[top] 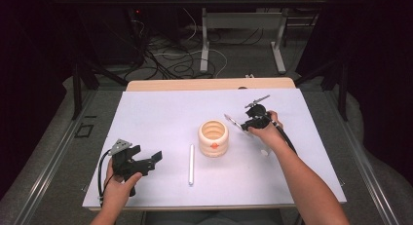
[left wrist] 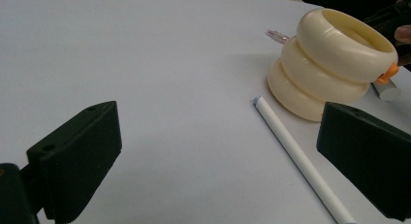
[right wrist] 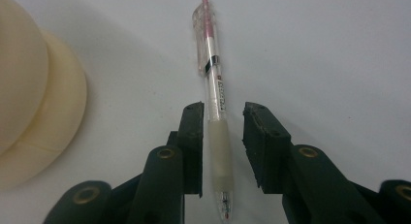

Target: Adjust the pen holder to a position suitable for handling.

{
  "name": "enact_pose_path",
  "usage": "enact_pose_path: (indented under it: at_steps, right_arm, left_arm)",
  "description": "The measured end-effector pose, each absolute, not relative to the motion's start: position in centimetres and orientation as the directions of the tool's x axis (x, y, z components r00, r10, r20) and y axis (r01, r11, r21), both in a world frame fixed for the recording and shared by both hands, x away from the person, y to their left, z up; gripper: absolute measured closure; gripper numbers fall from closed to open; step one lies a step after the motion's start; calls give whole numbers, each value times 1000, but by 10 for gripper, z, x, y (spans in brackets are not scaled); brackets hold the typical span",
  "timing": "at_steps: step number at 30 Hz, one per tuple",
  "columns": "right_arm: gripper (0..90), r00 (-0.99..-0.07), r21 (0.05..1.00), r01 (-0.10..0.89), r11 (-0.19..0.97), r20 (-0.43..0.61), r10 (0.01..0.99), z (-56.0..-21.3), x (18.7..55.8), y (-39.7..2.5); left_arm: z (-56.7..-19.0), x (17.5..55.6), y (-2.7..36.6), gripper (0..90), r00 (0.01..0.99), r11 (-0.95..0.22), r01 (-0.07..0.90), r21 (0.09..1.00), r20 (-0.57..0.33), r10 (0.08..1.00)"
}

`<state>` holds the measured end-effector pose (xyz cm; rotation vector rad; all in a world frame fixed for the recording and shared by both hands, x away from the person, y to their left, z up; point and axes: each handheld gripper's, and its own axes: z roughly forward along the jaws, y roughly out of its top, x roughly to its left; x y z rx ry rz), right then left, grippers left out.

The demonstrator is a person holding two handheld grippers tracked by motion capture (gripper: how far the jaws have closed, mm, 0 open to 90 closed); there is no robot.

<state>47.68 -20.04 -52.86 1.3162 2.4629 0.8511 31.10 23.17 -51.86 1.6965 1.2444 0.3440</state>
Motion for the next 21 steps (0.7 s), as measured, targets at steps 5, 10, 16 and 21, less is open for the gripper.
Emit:
enact_pose_path:
  at_steps: [5,10,16,21]
  right_arm:
    - [719,-577,562,697,446,69,814,-532,478,-200]
    - [735,-585,538,704,464,68,808,-534,478,-199]
    - [741,-590,518,710,478,67,804,-537,479,-201]
    - [797,-600,527,700,483,66,797,-540,479,-200]
  left_arm:
    - [-519,311,232,24,436,-9,575,818,-297,850]
    - [-519,311,232,24,437,-10,576,818,-298,849]
    - [-519,311,232,24,437,-11,576,818,-296,849]
    - [-519,311,232,24,436,-11,578,816,-297,850]
